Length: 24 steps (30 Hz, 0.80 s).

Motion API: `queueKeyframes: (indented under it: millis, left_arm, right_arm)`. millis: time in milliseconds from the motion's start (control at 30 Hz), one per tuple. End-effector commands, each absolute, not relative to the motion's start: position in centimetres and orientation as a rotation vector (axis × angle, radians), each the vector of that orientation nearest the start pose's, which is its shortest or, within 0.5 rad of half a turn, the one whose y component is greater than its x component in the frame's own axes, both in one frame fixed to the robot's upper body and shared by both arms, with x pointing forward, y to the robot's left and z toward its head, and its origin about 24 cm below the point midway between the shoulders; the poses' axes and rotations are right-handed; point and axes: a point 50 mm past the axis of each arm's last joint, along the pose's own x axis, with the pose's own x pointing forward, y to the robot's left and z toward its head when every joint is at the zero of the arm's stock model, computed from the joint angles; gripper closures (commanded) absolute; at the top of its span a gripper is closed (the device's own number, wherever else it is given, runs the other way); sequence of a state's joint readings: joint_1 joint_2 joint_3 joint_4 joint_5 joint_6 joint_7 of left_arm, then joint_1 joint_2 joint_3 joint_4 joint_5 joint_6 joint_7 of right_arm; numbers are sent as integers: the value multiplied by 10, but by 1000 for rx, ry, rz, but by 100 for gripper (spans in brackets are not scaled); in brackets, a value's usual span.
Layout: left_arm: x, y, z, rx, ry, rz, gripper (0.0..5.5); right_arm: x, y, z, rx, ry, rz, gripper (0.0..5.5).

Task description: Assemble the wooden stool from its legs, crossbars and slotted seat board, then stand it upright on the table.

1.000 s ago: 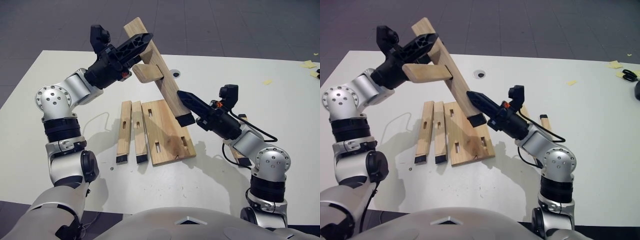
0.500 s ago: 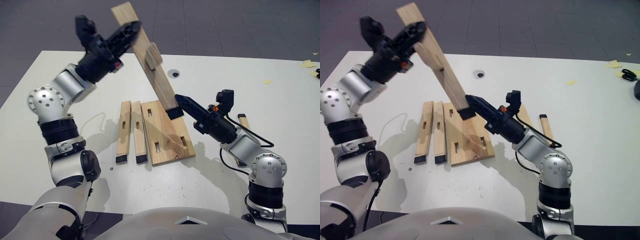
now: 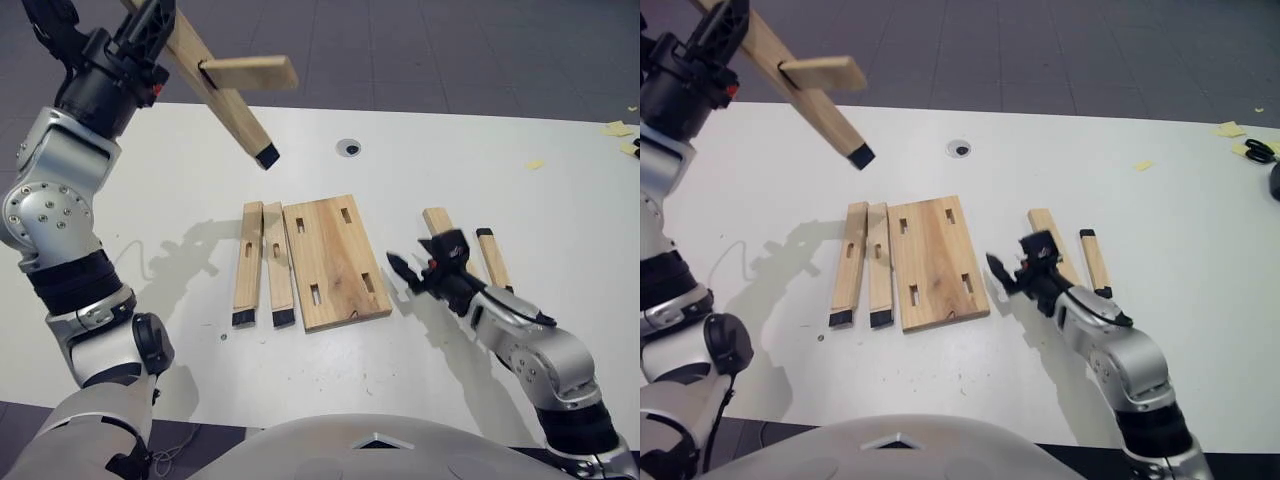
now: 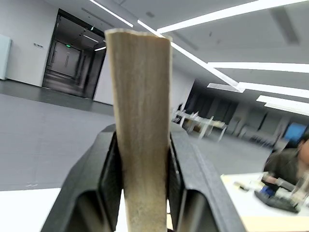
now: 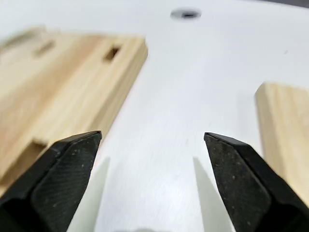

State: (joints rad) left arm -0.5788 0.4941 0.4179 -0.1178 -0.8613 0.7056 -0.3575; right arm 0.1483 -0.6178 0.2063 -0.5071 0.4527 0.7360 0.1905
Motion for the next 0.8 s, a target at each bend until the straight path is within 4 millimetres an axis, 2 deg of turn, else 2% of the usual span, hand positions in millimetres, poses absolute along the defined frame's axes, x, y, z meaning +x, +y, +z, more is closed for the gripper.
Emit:
queueKeyframes:
  millis: [33,133,200,233,367,433,500,633,700,800]
  left_arm:
    - [301,226,241,-295,-270,-527,448]
    - [305,216,237,-304,-262,-558,448]
    - [309,211,232,-310,-244,-572,448]
    - [310,209,230,-312,-235,-581,448]
    - [308,208,225,-323,-216,-589,448]
    - [307,209,223,-323,-211,-580,448]
    - [308,210,221,-333,-217,-555,448]
    - [314,209,220,-340,-235,-514,448]
    - [309,206,220,-359,-228,-580,448]
    - [295,207,214,-366,-175,-684,448]
  right_arm:
    - [186,-161,41,-288,610,668,77]
    - [191,-129,54,-81,474,868,29]
    - [195,-116,68,37,371,970,10]
    - [197,-115,72,81,347,990,10]
    - [209,-132,78,10,310,961,10]
    - [213,-133,87,50,269,960,10]
    - [227,-123,96,99,218,953,10]
    - [252,-100,100,160,209,955,10]
    - [261,-99,99,266,233,941,10]
    - [273,-97,94,317,261,915,10]
